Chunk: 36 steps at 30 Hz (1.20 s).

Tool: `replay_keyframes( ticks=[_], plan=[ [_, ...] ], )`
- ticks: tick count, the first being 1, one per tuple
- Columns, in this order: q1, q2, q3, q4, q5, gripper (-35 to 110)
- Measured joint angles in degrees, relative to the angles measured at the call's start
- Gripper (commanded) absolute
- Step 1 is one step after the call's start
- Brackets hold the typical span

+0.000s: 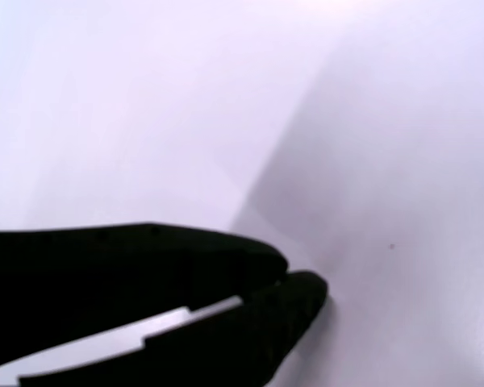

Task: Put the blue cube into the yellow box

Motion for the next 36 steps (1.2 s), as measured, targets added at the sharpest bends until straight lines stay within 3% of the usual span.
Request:
replay_keyframes(
  ticks=[9, 19, 27, 32, 36],
  plan=[
    [-3.0, 0.0, 0.0, 0.0, 4.9, 2],
    [2.5, -0.3, 0.0, -7.8, -2.8, 29],
    [13.1, -18.0, -1.1, -33.4, -8.2, 36],
    [18.4, -30.3, -4.7, -52.6, -6.2, 33],
    [21.6, -40.1, -9.9, -62.1, -3.3, 43]
  ],
)
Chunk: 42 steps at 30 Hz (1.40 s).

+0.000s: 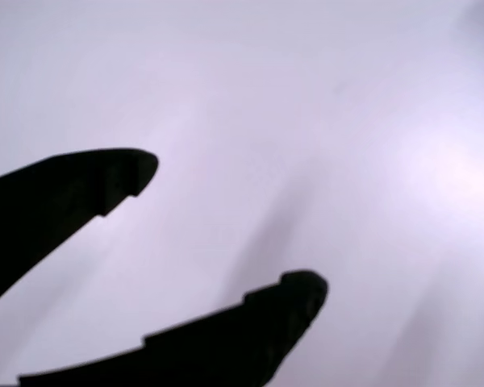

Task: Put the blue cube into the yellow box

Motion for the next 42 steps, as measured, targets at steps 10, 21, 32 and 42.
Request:
replay_keyframes(
  ticks=[10, 21, 32, 42],
  plan=[
    [6.8, -25.5, -18.6, -10.5, 4.2, 62],
    [8.7, -49.7, -31.4, -26.4, 4.0, 64],
    [9.4, -68.0, -47.7, -29.5, 4.2, 65],
    [9.3, -83.0, -61.9, -32.9, 3.8, 66]
  ],
)
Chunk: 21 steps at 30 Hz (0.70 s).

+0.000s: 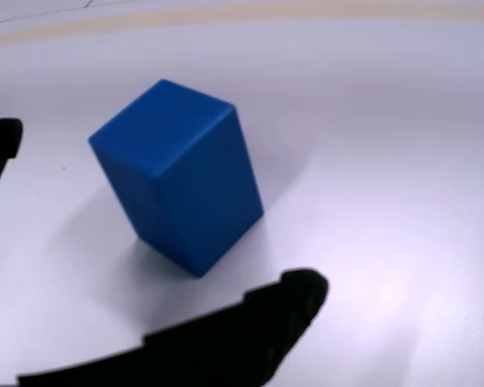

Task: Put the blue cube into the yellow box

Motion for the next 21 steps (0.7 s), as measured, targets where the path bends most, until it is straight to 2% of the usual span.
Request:
replay_keyframes(
  ticks=[21],
  plan=[
    [-6.6, -19.8, -17.5, -6.4, -0.4, 65]
  ],
)
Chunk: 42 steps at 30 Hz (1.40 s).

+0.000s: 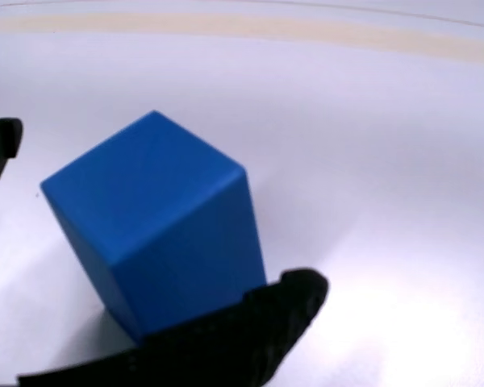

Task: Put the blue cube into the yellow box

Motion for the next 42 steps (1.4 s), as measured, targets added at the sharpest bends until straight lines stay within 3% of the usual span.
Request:
replay_keyframes(
  ticks=[16, 24, 42],
  plan=[
    [-2.1, -7.3, -5.0, -2.1, 2.9, 49],
    [-3.2, -8.2, -6.1, -2.1, 3.9, 32],
    [-3.8, -9.1, -6.1, -2.1, -1.6, 14]
  ],
)
